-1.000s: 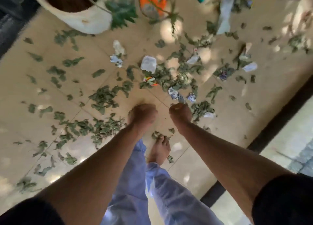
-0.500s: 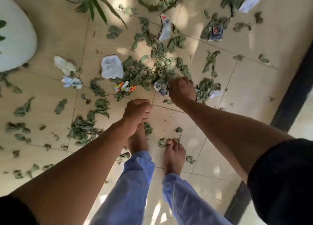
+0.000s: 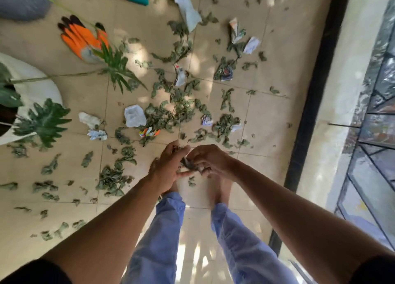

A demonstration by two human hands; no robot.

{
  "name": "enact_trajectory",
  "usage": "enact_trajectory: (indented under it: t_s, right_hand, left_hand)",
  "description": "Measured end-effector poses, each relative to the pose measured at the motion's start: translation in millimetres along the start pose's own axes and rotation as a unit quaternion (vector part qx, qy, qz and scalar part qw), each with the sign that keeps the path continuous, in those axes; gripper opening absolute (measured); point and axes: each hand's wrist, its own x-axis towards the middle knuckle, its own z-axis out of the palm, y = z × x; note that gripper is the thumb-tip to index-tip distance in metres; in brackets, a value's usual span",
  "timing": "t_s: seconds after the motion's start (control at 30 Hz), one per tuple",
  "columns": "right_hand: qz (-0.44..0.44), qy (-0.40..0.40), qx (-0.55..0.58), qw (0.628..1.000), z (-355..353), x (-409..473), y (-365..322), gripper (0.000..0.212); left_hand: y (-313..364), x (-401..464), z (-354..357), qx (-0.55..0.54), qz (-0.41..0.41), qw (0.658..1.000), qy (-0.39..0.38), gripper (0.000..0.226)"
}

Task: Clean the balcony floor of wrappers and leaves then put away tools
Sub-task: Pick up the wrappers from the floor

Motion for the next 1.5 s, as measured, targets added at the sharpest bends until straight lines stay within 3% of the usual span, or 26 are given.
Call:
enact_trajectory:
  t_s: [0.07, 0.1, 0.17, 0.23, 0.33, 0.53, 0.63, 0.83, 1.03, 1.13, 1.23, 1.33, 1.4, 1.5]
  right_hand:
    - [-0.007, 0.030, 0.021, 0.999, -6.3, 2.9, -4.2, 0.020]
    - [-0.018, 0.089, 0.011, 0.996, -11.0, 10.9, -3.1, 0.022]
    - [-0.048, 0.240, -0.087, 0.966, -27.7, 41.1, 6.9, 0.017]
    - [-0.041, 0.325, -0.196, 0.924, -43.9, 75.8, 17.2, 0.016]
    - [-0.036, 0.360, -0.249, 0.898, -61.6, 122.3, 31.9, 0.012]
    - [-0.044, 0.432, -0.279, 0.857, -76.9, 201.8, 60.3, 0.038]
    - [-0.059, 0.437, -0.273, 0.855, -78.2, 216.4, 64.0, 0.038]
    - [-0.010, 0.422, -0.212, 0.881, -73.2, 176.1, 51.6, 0.017]
    - [-0.116, 0.260, -0.192, 0.939, -60.3, 96.1, 61.1, 0.017]
    - [-0.170, 0.201, -0.202, 0.944, -66.6, 85.4, 69.3, 0.012]
    - [-0.150, 0.307, -0.117, 0.933, -92.3, 85.6, 76.6, 0.020]
    - [-0.079, 0.451, -0.145, 0.877, -137.7, 104.6, 90.6, 0.029]
    - [-0.036, 0.459, -0.205, 0.863, -162.5, 123.8, 97.8, 0.039]
    - [-0.023, 0.410, -0.337, 0.847, -185.0, 145.8, 101.2, 0.042]
  left_hand:
    - [3.3, 9.1, 7.7, 0.029, 0.035, 0.997, 0.061, 0.020]
    - [4.6, 16.5, 9.3, 0.029, 0.042, 0.996, 0.079, 0.020]
    - [7.7, 35.5, 9.1, 0.020, 0.049, 0.995, 0.088, 0.019]
    - [7.0, 59.8, 2.3, 0.036, 0.054, 0.994, 0.093, 0.020]
    - [-0.9, 94.3, -6.9, 0.070, 0.073, 0.990, 0.098, 0.019]
    - [-21.5, 138.4, -21.4, 0.042, 0.081, 0.990, 0.110, 0.030]
    - [-36.8, 150.3, -25.2, -0.003, 0.077, 0.989, 0.130, 0.032]
    - [-44.2, 136.3, 1.7, -0.081, 0.072, 0.988, 0.112, 0.025]
    - [-24.2, 118.3, 51.1, -0.107, 0.078, 0.991, 0.022, 0.014]
    - [-23.0, 124.5, 77.4, 0.009, 0.121, 0.991, 0.051, 0.013]
    - [-24.4, 135.5, 91.2, 0.040, 0.110, 0.987, 0.106, 0.011]
    - [-25.1, 144.8, 96.9, 0.007, 0.087, 0.990, 0.115, 0.013]
    - [-27.0, 149.0, 100.1, 0.008, 0.069, 0.993, 0.095, 0.012]
    - [-32.6, 153.0, 104.8, 0.021, 0.050, 0.996, 0.073, 0.011]
